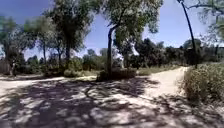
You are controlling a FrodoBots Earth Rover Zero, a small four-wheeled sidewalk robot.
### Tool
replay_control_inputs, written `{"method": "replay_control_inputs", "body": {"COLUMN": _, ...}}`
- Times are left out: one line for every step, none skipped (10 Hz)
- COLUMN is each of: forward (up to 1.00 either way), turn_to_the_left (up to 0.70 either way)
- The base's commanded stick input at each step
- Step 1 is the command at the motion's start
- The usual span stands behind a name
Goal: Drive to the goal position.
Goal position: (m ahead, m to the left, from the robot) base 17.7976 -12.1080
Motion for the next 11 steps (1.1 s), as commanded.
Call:
{"method": "replay_control_inputs", "body": {"forward": 0.85, "turn_to_the_left": -0.34}}
{"method": "replay_control_inputs", "body": {"forward": 0.85, "turn_to_the_left": -0.34}}
{"method": "replay_control_inputs", "body": {"forward": 0.85, "turn_to_the_left": -0.15}}
{"method": "replay_control_inputs", "body": {"forward": 0.85, "turn_to_the_left": 0.0}}
{"method": "replay_control_inputs", "body": {"forward": 0.85, "turn_to_the_left": 0.0}}
{"method": "replay_control_inputs", "body": {"forward": 0.85, "turn_to_the_left": 0.0}}
{"method": "replay_control_inputs", "body": {"forward": 0.85, "turn_to_the_left": 0.0}}
{"method": "replay_control_inputs", "body": {"forward": 0.85, "turn_to_the_left": 0.0}}
{"method": "replay_control_inputs", "body": {"forward": 0.85, "turn_to_the_left": 0.0}}
{"method": "replay_control_inputs", "body": {"forward": 0.85, "turn_to_the_left": -0.17}}
{"method": "replay_control_inputs", "body": {"forward": 0.85, "turn_to_the_left": -0.34}}
